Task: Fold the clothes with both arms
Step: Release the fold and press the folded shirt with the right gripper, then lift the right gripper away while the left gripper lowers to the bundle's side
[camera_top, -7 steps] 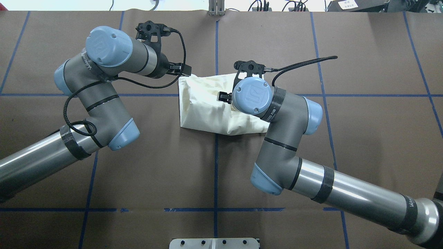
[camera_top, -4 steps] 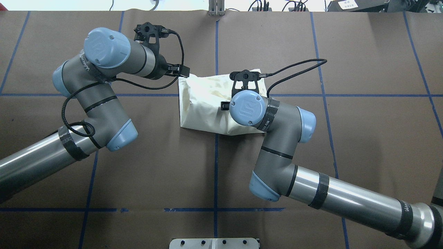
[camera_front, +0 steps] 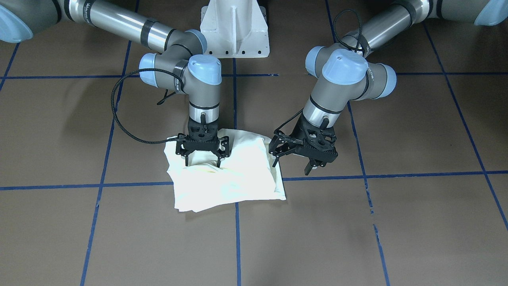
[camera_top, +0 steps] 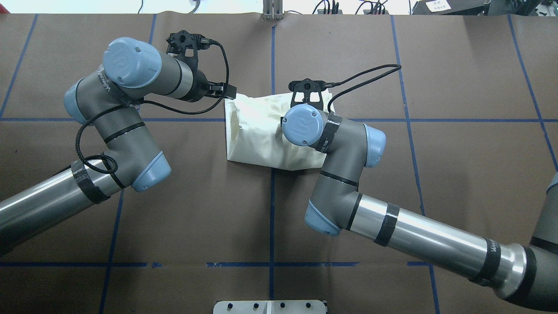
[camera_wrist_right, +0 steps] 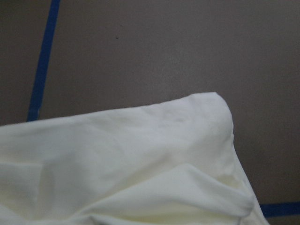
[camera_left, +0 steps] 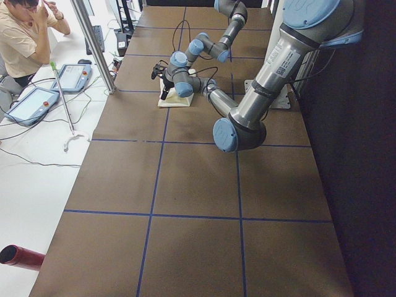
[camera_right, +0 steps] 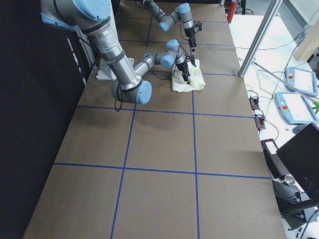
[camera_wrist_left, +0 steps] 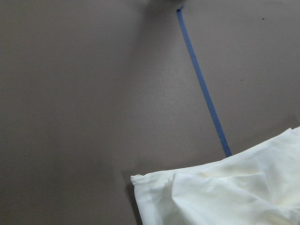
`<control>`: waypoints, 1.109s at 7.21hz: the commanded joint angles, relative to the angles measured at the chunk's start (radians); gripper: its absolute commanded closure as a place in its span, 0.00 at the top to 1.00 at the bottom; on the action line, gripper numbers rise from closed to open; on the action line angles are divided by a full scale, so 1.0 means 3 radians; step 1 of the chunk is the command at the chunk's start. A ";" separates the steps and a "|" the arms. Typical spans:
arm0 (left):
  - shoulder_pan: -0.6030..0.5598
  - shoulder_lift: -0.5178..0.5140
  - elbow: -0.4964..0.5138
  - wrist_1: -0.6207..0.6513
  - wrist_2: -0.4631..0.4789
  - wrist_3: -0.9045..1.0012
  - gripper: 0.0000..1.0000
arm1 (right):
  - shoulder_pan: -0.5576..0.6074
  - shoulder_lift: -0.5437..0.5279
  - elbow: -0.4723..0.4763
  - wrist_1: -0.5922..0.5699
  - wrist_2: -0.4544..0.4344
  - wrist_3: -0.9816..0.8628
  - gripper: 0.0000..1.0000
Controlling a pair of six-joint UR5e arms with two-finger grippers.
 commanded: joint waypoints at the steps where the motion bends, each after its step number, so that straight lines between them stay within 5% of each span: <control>1: 0.0005 0.0004 0.0000 0.0000 0.0003 -0.0004 1.00 | 0.0286 0.0214 -0.0416 0.0016 0.0001 0.0008 1.00; 3: 0.0025 0.0060 0.0000 -0.0122 0.0003 0.0001 1.00 | 0.0734 0.0368 -0.0505 0.0107 0.0671 0.0105 1.00; 4: 0.0051 0.0218 0.0010 -0.0584 -0.0007 0.0021 1.00 | 0.0864 0.0394 -0.0480 0.0184 0.0975 0.0080 1.00; 6: 0.0209 0.0398 0.0031 -0.1424 -0.0292 0.0566 1.00 | 0.0870 0.0384 -0.0439 0.0307 0.1014 0.0075 1.00; 8: 0.0317 0.0408 0.0036 -0.1641 -0.0375 0.1539 1.00 | 0.0870 0.0358 -0.0382 0.0307 0.1019 0.0070 1.00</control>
